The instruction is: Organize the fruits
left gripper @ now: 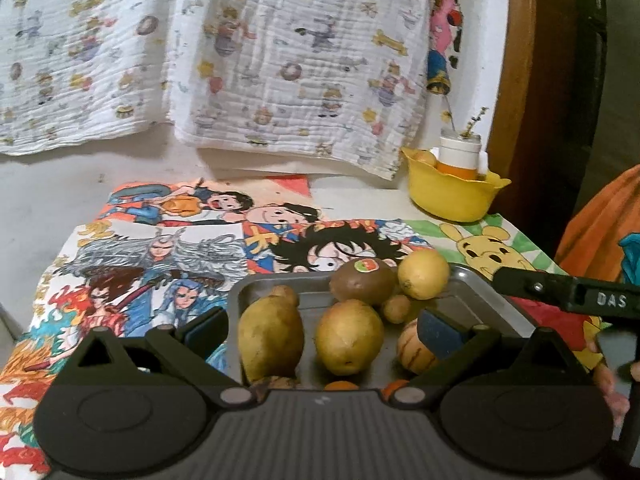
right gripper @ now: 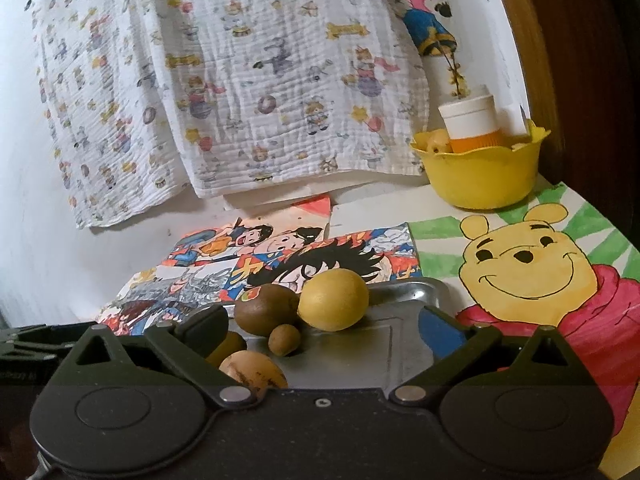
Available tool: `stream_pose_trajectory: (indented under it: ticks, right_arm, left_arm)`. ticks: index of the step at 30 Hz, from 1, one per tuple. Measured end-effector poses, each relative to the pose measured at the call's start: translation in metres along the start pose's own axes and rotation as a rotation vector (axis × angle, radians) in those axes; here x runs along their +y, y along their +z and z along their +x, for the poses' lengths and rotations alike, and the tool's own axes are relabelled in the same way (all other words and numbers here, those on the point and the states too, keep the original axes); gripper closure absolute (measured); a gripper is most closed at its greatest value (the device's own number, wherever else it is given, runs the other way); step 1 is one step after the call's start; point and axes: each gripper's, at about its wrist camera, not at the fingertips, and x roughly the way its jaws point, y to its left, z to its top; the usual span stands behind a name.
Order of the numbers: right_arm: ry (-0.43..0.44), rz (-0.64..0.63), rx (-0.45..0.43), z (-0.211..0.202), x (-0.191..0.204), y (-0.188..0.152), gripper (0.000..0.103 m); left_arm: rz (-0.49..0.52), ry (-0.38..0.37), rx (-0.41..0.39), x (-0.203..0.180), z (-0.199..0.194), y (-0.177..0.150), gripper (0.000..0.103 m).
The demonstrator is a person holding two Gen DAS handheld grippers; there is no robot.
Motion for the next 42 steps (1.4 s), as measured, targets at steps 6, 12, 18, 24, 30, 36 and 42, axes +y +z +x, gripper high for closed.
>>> stream_pose_trajectory:
  ticks: [6,12,18,24,30,36,42]
  right_arm:
    - [-0.013,-0.054,-0.014,-0.011,0.012,-0.007,0.001]
    - [-0.051,-0.119,-0.033,-0.025,0.027,-0.016,0.001]
    - [-0.071,-0.162,-0.050,-0.041,0.040,-0.029,0.001]
    - [-0.068,-0.204,-0.066,-0.055,0.052,-0.040,0.001]
    - [-0.075,-0.249,-0.105,-0.073,0.063,-0.049,0.001]
    - [-0.082,-0.227,-0.127,-0.085,0.063,-0.056,0.001]
    - [-0.091,-0.188,-0.140,-0.099,0.057,-0.062,0.001]
  left_arm:
    - [-0.002,0.031,-0.021,0.003,-0.011,-0.005,0.000]
    - [0.005,0.049,-0.045,0.000,-0.027,-0.013,0.000]
    - [0.015,0.075,-0.063,0.000,-0.041,-0.024,0.000]
    - [0.018,0.094,-0.078,0.002,-0.052,-0.033,0.000]
    - [0.021,0.101,-0.078,0.006,-0.059,-0.041,0.000]
    - [0.056,0.108,-0.090,0.001,-0.069,-0.049,0.000]
    - [0.070,0.115,-0.086,-0.003,-0.077,-0.059,0.000]
